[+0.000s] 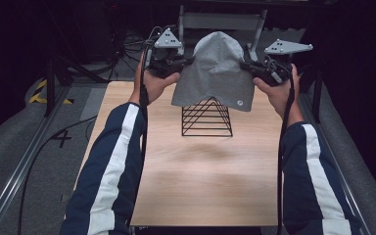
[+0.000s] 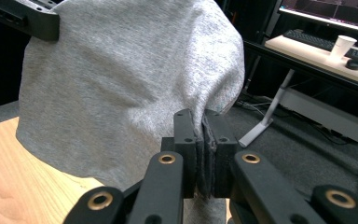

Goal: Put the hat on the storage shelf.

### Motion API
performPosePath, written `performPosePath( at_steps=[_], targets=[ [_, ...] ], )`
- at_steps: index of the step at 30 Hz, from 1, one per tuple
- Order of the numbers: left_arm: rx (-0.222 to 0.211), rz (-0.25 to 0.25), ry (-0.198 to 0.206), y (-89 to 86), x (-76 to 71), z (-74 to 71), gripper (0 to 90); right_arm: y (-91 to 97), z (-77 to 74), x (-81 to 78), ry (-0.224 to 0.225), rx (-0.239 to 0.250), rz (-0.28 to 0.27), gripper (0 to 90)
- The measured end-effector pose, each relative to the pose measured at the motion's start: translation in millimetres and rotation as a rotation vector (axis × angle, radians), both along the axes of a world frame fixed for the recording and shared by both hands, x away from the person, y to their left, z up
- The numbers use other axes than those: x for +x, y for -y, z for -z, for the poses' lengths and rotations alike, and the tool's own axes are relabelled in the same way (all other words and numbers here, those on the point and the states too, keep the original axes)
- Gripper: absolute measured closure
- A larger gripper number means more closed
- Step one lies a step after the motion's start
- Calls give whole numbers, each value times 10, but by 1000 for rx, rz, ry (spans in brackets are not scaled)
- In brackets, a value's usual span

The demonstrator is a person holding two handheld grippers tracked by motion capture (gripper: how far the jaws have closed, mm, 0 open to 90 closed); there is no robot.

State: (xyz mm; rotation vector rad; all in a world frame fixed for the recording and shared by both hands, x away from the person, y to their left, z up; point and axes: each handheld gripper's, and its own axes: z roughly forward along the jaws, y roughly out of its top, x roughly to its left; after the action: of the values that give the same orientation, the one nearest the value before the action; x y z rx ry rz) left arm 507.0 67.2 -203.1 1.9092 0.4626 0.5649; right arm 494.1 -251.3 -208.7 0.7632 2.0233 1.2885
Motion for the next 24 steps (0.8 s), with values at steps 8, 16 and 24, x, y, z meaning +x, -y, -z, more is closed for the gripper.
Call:
performPosePath(
  at_steps=[8,16,24],
  targets=[
    [-8,28,19,10,-103,-44,876,58,-27,-61,13,13,-2,855],
    [5,53,21,0,-173,44,876,94,36,-139,5,0,-19,855],
    [-6,50,1,-31,-153,133,875,130,145,-144,-9,-9,-19,855]
  ],
)
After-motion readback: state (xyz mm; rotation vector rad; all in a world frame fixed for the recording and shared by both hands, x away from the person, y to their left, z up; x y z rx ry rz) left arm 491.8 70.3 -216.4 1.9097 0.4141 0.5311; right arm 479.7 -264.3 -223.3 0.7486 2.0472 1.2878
